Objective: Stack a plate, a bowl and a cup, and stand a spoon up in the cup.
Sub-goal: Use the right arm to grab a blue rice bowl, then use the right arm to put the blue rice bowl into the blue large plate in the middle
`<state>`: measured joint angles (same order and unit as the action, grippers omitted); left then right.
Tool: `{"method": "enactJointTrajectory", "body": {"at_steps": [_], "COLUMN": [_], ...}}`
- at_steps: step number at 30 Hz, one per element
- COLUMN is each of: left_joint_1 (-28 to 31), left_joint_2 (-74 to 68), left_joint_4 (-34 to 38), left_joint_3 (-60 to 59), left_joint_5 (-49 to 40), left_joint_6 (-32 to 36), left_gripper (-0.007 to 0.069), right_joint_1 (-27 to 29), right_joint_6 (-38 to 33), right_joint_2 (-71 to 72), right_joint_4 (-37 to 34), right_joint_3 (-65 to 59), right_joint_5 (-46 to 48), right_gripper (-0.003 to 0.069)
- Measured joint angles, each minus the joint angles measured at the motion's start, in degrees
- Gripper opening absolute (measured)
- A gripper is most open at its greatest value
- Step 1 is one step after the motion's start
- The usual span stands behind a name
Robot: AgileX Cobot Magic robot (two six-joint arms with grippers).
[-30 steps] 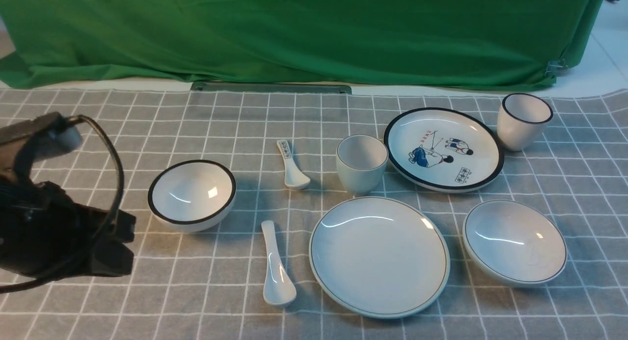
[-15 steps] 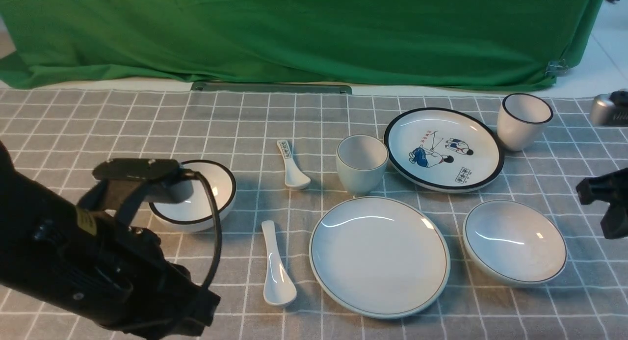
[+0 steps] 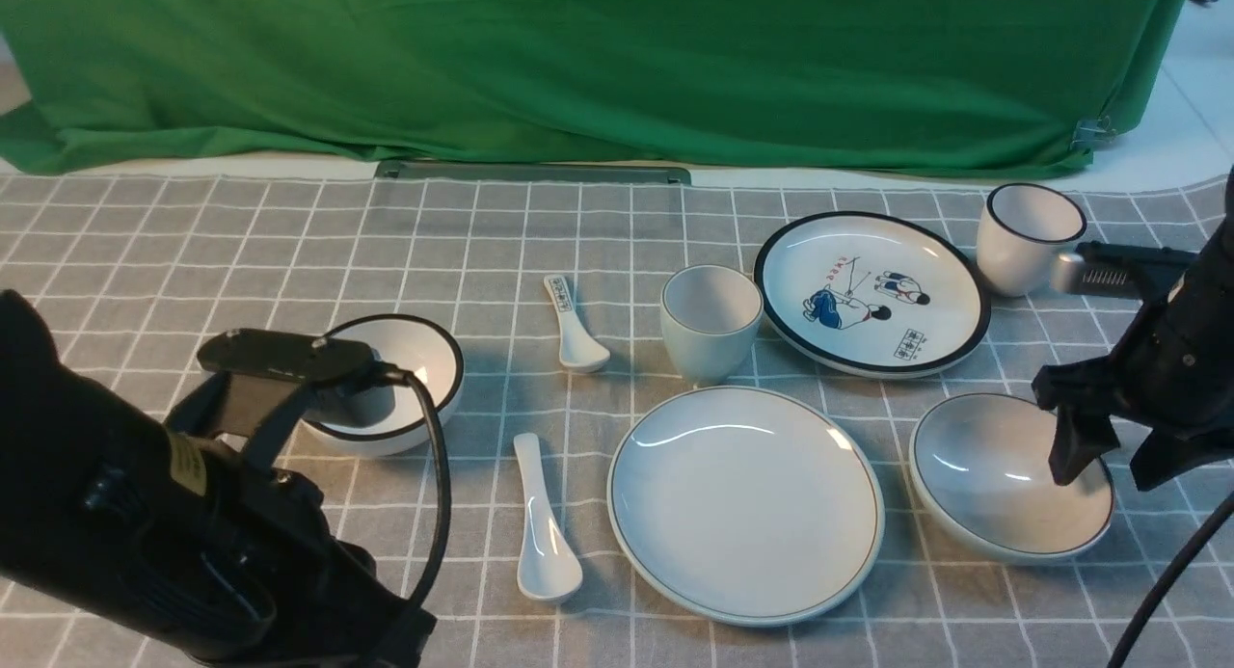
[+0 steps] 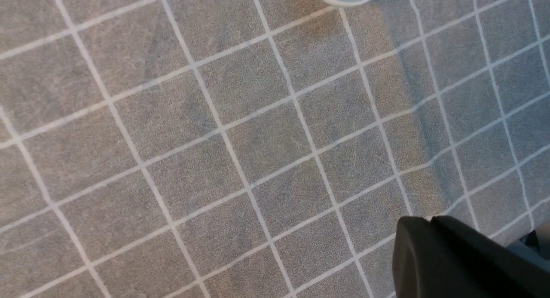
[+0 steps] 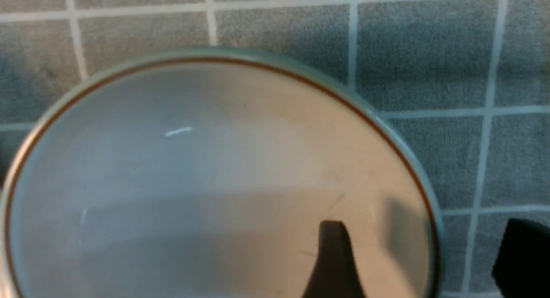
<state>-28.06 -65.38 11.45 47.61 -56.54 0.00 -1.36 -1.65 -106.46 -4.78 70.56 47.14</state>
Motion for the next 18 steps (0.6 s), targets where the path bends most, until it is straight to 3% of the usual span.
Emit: {"method": "enactJointTrajectory", "body": {"at_steps": [2, 6, 8, 14, 18], "left_joint_1": [0.00, 0.00, 0.00, 0.00, 0.00], "left_joint_2": [0.00, 0.00, 0.00, 0.00, 0.00], "left_joint_4": [-0.19, -0.18, -0.18, -0.20, -0.20], "left_joint_3": [0.00, 0.00, 0.00, 0.00, 0.00], "left_joint_5": [0.00, 0.00, 0.00, 0.29, 2.70], "left_joint_6": [-0.42, -0.58, -0.58, -0.58, -0.58], "left_gripper": [0.0000, 0.0000, 0.0000, 0.0000, 0.0000], "right_joint_1": [0.00, 0.00, 0.00, -2.04, -9.69], "right_joint_6": [-0.07, -1.29, -2.17, -3.18, -4.21], "right_joint_2": [-1.70, -2.34, -1.21, 5.19, 11.17], "right_joint_4": [0.00, -0.19, -1.17, -2.35, -4.57], "right_joint_3": [0.00, 0.06, 0.81, 1.24, 3.45], "right_joint_5": [-0.20, -0.01, 1.66, 3.90, 3.56], "right_gripper": [0.0435, 0.0165, 0.0113, 0.0077, 0.0077]}}
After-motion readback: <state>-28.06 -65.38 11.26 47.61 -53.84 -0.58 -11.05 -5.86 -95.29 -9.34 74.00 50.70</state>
